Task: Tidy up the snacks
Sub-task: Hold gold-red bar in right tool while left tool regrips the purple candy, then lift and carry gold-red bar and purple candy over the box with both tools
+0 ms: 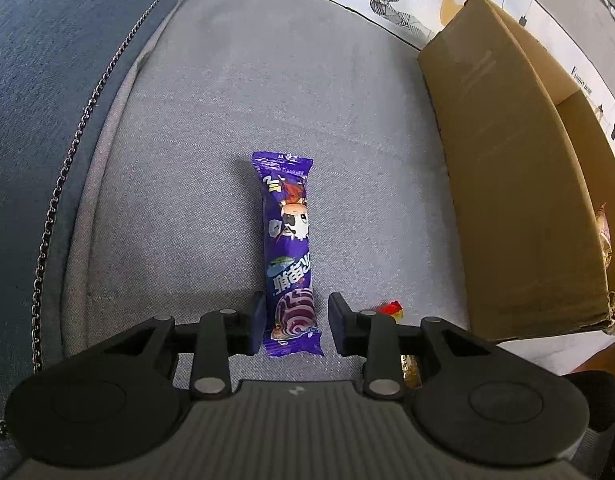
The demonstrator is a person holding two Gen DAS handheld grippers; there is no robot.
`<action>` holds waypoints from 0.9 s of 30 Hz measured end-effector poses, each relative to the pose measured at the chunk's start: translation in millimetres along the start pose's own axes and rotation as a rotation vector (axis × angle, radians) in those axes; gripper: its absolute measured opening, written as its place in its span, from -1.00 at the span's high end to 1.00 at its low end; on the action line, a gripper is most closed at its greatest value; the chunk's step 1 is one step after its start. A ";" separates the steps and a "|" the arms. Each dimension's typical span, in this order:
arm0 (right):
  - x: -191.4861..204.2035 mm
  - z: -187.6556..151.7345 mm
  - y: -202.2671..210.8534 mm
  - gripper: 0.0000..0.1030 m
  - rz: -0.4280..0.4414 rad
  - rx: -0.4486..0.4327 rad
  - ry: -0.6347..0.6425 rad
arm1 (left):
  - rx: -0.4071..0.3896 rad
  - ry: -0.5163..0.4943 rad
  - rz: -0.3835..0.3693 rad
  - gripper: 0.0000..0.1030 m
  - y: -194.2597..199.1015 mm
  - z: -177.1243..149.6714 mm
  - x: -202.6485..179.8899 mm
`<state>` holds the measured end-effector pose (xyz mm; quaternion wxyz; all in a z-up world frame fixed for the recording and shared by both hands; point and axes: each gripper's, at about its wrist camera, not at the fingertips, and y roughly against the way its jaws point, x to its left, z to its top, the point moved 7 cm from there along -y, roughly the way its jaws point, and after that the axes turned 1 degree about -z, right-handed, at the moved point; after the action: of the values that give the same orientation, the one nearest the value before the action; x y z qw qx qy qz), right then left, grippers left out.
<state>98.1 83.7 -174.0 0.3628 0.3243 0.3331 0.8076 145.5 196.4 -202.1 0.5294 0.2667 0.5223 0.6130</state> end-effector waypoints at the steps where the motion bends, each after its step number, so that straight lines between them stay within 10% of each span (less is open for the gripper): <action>1: 0.3 -0.2 -0.2 0.33 -0.003 0.000 0.004 | 0.000 -0.002 0.004 0.28 0.1 0.0 -0.1; 11: 2.2 -1.1 10.8 0.66 -0.035 -0.036 0.062 | -0.042 -0.052 0.041 0.49 11.0 -2.3 -4.3; 27: 2.6 25.1 94.0 0.66 -0.022 -0.346 0.078 | -0.418 -0.087 -0.064 0.49 92.7 -6.1 -11.9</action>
<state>81.2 45.0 -86.3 0.4088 0.2216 0.2067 0.8609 109.4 193.1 -115.8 0.6146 0.1606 0.3688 0.6786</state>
